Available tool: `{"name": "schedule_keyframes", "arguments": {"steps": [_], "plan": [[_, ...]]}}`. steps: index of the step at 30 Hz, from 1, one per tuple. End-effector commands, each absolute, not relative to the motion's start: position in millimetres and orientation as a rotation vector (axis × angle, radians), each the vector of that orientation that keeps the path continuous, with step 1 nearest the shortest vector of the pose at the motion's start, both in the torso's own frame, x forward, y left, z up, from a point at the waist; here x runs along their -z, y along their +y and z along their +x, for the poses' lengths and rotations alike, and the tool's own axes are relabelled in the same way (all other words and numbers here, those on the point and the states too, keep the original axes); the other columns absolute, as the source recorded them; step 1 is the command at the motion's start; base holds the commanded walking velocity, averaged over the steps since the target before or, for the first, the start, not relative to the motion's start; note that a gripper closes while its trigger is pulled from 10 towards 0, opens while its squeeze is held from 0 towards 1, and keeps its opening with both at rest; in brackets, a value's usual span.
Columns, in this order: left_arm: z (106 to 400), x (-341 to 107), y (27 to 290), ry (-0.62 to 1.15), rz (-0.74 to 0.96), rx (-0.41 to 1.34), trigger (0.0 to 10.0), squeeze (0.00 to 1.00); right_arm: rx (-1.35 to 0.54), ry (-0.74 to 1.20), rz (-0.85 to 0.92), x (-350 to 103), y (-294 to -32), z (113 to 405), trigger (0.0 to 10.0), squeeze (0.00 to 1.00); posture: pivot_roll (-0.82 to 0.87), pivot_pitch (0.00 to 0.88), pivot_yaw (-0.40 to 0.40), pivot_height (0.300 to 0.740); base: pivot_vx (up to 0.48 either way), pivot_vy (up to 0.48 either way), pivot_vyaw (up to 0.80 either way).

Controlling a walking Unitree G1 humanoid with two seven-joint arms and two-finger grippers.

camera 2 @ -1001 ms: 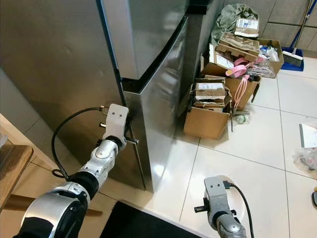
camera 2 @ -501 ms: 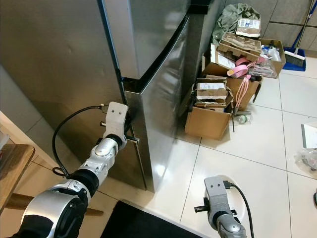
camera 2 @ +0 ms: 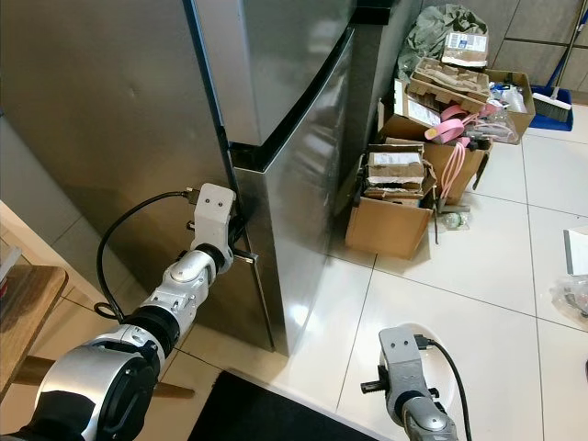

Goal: Restocking fridge

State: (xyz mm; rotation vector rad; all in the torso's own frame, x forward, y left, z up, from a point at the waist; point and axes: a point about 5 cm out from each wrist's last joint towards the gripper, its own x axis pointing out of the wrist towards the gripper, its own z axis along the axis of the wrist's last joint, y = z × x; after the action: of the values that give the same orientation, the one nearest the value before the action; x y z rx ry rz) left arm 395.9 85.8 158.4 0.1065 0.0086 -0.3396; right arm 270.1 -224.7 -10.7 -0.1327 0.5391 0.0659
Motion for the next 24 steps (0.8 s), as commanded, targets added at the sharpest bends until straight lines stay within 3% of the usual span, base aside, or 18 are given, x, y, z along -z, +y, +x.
{"name": "schedule_keyframes", "arguments": {"steps": [1,5,6,7,8,9,10,11,24], "plan": [[397,-160,83,0.017,0.133,0.369,10.0,0.00,-0.055,0.546,-0.133,14,-228,264,10.0,0.00,-0.01,0.230,0.105,0.740,0.000,0.000,0.00],[397,-159,83,0.037,0.143,0.367,10.0,0.00,-0.055,0.546,-0.134,14,-228,264,10.0,0.00,-0.01,0.229,0.106,0.740,0.000,0.000,0.00],[397,-157,83,0.052,0.147,0.368,10.0,0.07,-0.055,0.545,-0.135,14,-227,264,10.0,0.00,-0.01,0.232,0.107,0.740,0.000,0.000,0.00],[397,-156,83,0.063,0.149,0.371,10.0,0.27,-0.055,0.545,-0.135,14,-227,265,10.0,0.00,-0.01,0.231,0.108,0.740,0.000,0.000,0.00],[397,-155,83,0.073,0.142,0.379,10.0,0.36,-0.056,0.544,-0.135,14,-227,265,10.0,0.00,-0.01,0.231,0.108,0.740,0.000,0.000,0.00],[397,-155,83,0.073,0.142,0.379,10.0,0.36,-0.056,0.544,-0.135,14,-227,265,10.0,0.00,-0.01,0.231,0.108,0.740,0.000,0.000,0.00],[396,-155,83,0.080,0.136,0.386,10.0,0.52,-0.056,0.544,-0.135,14,-227,265,10.0,0.00,-0.01,0.231,0.108,0.740,0.000,0.000,0.00],[396,-154,83,0.084,0.127,0.396,10.0,1.00,-0.057,0.543,-0.135,14,-226,265,10.0,0.00,-0.01,0.233,0.108,0.740,0.000,0.000,0.00],[391,-150,71,0.099,0.077,0.517,10.0,1.00,-0.064,0.543,-0.136,14,-226,264,10.0,0.00,-0.01,0.228,0.105,0.740,0.000,0.000,0.00]]}}
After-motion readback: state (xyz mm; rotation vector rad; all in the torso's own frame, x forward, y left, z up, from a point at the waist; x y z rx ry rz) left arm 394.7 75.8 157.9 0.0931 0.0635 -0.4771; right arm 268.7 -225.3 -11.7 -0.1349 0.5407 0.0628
